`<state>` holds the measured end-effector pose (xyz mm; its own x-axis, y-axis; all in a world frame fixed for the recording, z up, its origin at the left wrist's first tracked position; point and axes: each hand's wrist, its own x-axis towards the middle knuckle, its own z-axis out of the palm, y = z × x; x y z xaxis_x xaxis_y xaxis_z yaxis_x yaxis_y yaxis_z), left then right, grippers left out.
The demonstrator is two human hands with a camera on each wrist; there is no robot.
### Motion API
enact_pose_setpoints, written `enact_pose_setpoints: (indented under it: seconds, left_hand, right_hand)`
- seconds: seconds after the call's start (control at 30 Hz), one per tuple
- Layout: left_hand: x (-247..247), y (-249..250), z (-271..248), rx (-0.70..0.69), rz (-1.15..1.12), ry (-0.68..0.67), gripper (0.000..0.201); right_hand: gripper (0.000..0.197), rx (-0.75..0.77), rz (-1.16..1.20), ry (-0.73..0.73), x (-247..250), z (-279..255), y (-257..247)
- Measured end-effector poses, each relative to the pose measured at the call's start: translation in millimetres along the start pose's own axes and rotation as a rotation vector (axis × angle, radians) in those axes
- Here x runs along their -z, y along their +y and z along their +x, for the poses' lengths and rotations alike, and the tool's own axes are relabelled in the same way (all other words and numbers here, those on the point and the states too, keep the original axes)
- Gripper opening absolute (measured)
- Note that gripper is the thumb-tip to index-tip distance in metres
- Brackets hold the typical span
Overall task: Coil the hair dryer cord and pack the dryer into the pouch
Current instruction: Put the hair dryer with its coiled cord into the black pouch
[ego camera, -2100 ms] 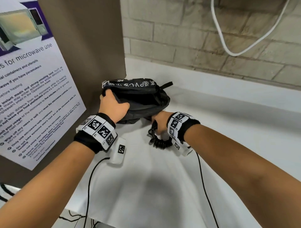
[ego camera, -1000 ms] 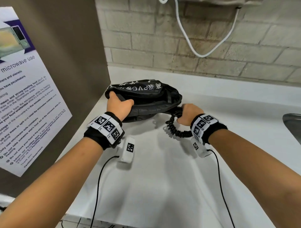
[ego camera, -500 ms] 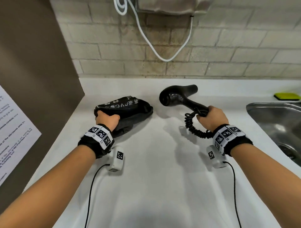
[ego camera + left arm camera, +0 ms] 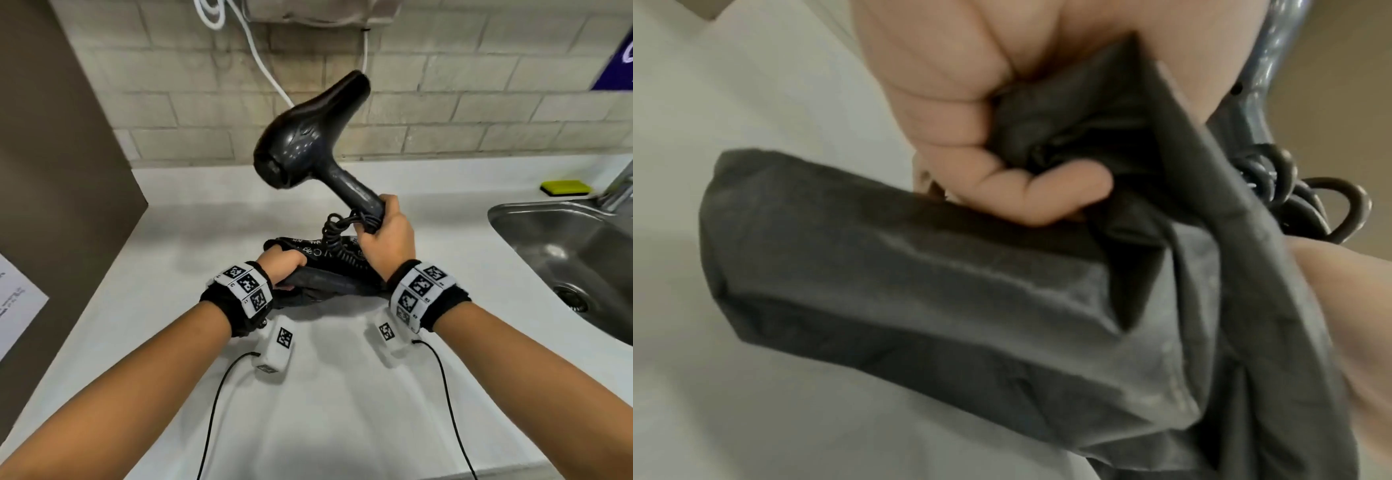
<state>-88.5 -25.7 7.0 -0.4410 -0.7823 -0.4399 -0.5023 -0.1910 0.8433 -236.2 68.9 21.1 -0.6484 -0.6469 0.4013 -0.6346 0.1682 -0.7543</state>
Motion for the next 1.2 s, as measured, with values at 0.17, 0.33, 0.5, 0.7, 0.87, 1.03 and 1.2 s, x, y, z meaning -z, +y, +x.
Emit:
enact_pose_setpoints:
  seconds: [0.17, 0.33, 0.5, 0.7, 0.87, 1.03, 1.2]
  left_hand:
    - [11.2, -0.2, -7.6, 0.067, -0.274, -0.194, 0.013]
    - [31.7, -15.9, -6.2, 0.092, -0.478, -0.322, 0.066]
    - [30.0, -21.1, -2.0, 0.157, -0.641, -0.164, 0.091]
    - [29.1, -16.2, -6.1, 0.123, -0.689, -0.038, 0.054]
    - [27.7, -18.4, 0.7, 0.081, -0.72, -0.007, 0.05]
    - [26.0, -20.4, 2.3, 0.067, -0.744, -0.03, 0.052]
    - [21.5, -21.1, 6.8, 0.012, -0.656, -0.179, 0.056]
  right_hand:
    - [0.048, -0.013, -0.14, -0.128, -11.8, -14.7, 21.1]
    - [0.05, -0.02, -0.25, -0.202, -14.8, -19.3, 40.7]
    - [0.05, 0.018, -0.258, -0.248, -20.1, -26.1, 47.2]
    - [0.066, 0.059, -0.321, -0.369, -18.7, -24.8, 47.1]
    - [0.092, 0.103, -0.315, -0.549, -15.7, -22.6, 46.2]
    - [0.063, -0.008, -0.083, -0.684, -9.9, -14.7, 36.8]
    - [0.046, -0.018, -0.015, -0.654, -16.9, 0.3, 26.2]
